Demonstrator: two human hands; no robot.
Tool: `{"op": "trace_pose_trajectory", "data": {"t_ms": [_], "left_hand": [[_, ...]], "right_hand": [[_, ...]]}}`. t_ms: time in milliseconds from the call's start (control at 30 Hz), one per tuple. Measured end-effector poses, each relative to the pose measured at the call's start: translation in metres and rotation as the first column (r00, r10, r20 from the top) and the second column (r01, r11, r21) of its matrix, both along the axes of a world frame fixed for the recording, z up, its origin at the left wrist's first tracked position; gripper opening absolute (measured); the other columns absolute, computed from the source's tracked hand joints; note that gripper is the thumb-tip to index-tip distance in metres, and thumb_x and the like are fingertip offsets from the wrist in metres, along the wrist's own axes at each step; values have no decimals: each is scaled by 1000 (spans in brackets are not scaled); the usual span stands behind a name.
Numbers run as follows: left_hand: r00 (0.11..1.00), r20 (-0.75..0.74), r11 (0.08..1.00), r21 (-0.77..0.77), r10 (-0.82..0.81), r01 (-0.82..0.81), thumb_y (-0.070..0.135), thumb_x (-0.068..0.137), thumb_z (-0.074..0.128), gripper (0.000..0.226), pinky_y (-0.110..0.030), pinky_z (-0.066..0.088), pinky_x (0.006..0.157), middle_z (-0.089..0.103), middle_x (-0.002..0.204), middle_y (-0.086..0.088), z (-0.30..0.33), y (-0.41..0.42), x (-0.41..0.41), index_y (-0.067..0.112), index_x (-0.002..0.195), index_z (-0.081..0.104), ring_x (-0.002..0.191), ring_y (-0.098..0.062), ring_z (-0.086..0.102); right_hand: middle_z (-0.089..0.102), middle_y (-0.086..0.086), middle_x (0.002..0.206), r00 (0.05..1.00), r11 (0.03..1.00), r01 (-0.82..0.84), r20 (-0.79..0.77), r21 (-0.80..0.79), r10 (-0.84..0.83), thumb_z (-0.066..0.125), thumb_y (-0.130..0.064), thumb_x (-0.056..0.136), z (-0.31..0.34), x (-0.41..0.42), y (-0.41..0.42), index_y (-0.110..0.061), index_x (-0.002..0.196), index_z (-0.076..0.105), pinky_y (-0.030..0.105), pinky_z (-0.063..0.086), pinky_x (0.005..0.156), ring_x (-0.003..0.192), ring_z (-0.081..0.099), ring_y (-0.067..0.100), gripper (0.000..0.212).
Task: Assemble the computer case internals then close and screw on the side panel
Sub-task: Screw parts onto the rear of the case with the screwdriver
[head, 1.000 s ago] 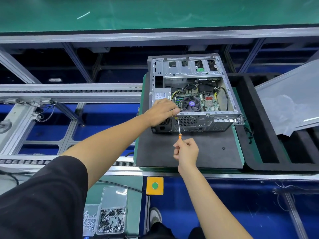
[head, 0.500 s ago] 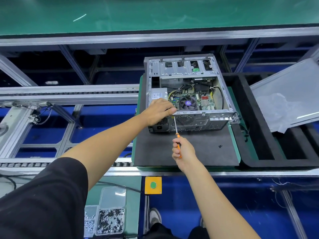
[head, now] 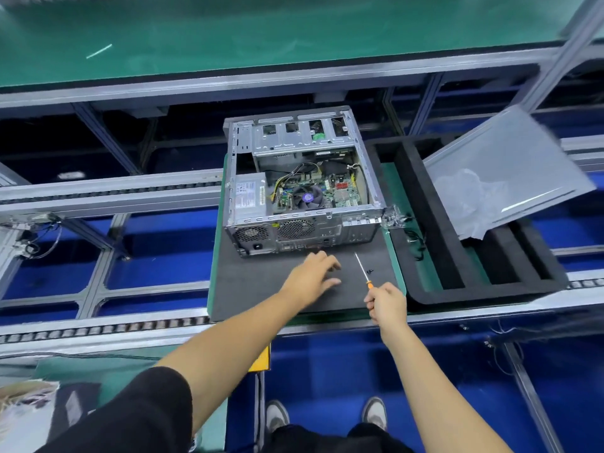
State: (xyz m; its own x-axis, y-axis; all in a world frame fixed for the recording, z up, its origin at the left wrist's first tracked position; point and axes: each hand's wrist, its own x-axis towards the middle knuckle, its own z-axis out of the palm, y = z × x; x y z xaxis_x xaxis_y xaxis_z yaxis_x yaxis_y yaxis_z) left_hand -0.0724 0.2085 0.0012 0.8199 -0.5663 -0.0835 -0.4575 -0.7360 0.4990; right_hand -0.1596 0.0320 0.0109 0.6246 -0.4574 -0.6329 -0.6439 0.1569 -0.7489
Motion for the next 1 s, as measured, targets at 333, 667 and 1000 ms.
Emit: {"op": "trace_pose_trajectory", "data": {"t_ms": [333,667,1000], "left_hand": [[931,-229,954,-26,285,-298,27,95,69,27,-44,49,96,54,118,-5,-15,-114,1,16,119,61,113,-22,52],[947,-86,948,102,309,-300,24,103,58,16,-36,49,88,54,117,-6,-20,-128,-3,11,109,64,114,-22,48],[689,-353,642,-258,633,-722,17,104,55,7,-41,53,84,66,101,-7,-16,-124,-12,11,104,57,93,-24,62]], "right_hand": [[56,0,53,997,997,-77,15,-28,77,57,-2,88,-12,-3,-78,-10,69,49,24,30,40,40,40,9,22],[57,-2,53,969,969,-247,-20,-20,247,54,-2,90,-24,1,-105,-8,73,51,25,30,42,43,40,10,18],[59,-2,55,928,927,-373,-7,-39,373,55,-4,93,-20,7,-106,-8,77,51,26,32,45,46,43,9,18]]}}
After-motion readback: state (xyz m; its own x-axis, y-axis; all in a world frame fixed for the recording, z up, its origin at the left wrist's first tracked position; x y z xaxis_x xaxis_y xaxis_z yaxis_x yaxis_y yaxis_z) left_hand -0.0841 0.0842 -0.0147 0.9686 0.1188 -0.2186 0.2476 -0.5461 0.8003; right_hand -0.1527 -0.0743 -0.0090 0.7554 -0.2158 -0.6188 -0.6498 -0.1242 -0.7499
